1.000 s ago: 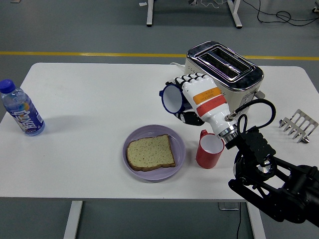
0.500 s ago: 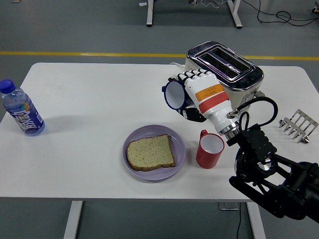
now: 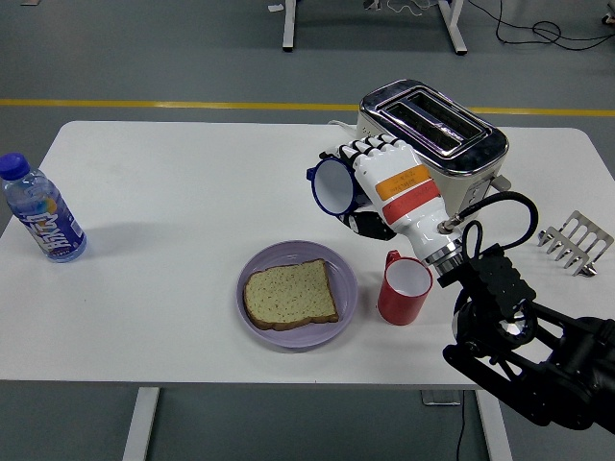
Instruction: Pick up the cup,pour liquid into bread,place the cup on the desk
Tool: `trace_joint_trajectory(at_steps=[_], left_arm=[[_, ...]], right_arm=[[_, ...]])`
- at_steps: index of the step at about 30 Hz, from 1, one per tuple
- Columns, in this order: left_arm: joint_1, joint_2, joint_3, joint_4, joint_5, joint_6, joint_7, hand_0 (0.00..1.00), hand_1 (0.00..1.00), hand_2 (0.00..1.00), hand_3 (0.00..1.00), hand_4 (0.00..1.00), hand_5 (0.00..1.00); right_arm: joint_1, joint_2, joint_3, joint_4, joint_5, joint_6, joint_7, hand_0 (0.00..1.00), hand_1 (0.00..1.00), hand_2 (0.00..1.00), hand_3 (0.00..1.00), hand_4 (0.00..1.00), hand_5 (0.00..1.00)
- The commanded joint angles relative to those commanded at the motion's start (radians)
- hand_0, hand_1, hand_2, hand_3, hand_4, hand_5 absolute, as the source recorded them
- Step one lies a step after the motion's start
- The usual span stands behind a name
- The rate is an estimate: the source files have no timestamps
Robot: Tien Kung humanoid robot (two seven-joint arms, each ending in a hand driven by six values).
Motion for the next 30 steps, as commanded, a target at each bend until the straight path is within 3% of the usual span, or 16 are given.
trace_joint_trajectory(at_steps=[7, 22, 30], left_arm=[[-0.001, 0.001, 0.006, 0.000, -0.010, 0.000, -0.004, 0.685, 0.694, 0.698, 0.552, 0.256, 0.998], [-0.002, 0.000, 0.010, 0.000, -0.017, 0.000, -0.006, 0.685, 0.694, 0.698, 0.553, 0.256, 0.998], [-0.002, 0.000, 0.012, 0.000, -0.023, 0.000, -0.008, 0.686, 0.694, 0.698, 0.551, 0.256, 0.998]], right_arm=[[-0.007, -0.007, 0.003, 0.039, 0.202, 0.009, 0.052, 0.332, 0.296, 0.434, 0.466, 0.768, 0.028], [-0.038, -0.028, 0.043, 0.148, 0.803, 0.059, 0.188, 0.343, 0.296, 0.434, 0.467, 0.765, 0.018], [-0.082, -0.041, 0.105, 0.202, 1.122, 0.149, 0.206, 0.347, 0.290, 0.434, 0.471, 0.766, 0.010]])
